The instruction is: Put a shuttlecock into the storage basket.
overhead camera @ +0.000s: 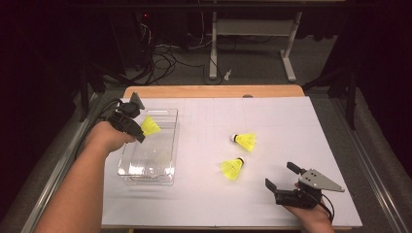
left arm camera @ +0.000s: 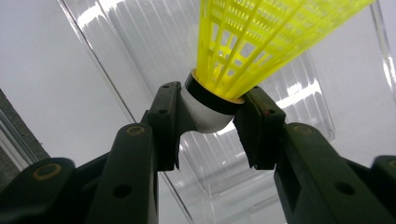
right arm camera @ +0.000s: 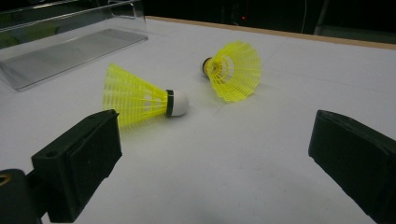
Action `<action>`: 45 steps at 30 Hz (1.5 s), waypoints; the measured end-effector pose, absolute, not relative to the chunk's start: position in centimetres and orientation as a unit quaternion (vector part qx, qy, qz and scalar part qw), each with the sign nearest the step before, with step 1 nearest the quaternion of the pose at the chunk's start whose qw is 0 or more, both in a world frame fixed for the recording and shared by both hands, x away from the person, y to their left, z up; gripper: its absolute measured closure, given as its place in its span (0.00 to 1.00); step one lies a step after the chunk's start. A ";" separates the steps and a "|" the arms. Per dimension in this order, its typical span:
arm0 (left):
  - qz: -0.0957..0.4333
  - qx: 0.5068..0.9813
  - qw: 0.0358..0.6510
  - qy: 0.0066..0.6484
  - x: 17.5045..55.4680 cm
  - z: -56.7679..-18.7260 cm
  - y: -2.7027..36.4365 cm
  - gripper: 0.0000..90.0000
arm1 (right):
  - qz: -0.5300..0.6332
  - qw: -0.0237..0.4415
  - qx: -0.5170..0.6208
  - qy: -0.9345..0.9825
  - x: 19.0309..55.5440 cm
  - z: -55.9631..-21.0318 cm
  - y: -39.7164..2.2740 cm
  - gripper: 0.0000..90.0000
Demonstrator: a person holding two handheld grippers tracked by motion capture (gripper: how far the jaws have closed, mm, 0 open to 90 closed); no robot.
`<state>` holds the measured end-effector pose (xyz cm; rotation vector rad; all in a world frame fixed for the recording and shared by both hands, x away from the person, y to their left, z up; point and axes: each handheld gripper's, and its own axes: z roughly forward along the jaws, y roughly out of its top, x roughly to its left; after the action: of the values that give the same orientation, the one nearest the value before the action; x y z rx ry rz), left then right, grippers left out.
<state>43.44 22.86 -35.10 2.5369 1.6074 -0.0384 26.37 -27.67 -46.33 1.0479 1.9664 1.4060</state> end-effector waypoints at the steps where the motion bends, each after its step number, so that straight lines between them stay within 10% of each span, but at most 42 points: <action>1: -0.017 0.841 0.070 0.536 43.5 -35.3 22.9 0.69 | 0.517 0.250 0.385 0.723 26.4 -46.3 -27.7 0.03; 45: -0.021 0.817 0.034 0.576 44.8 -40.4 22.4 0.69 | 0.516 0.244 0.380 0.728 26.4 -46.4 -27.3 0.04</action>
<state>44.79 22.36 -40.36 2.5123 1.7707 -0.0650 26.42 -27.34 -46.40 1.0369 1.9891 1.4098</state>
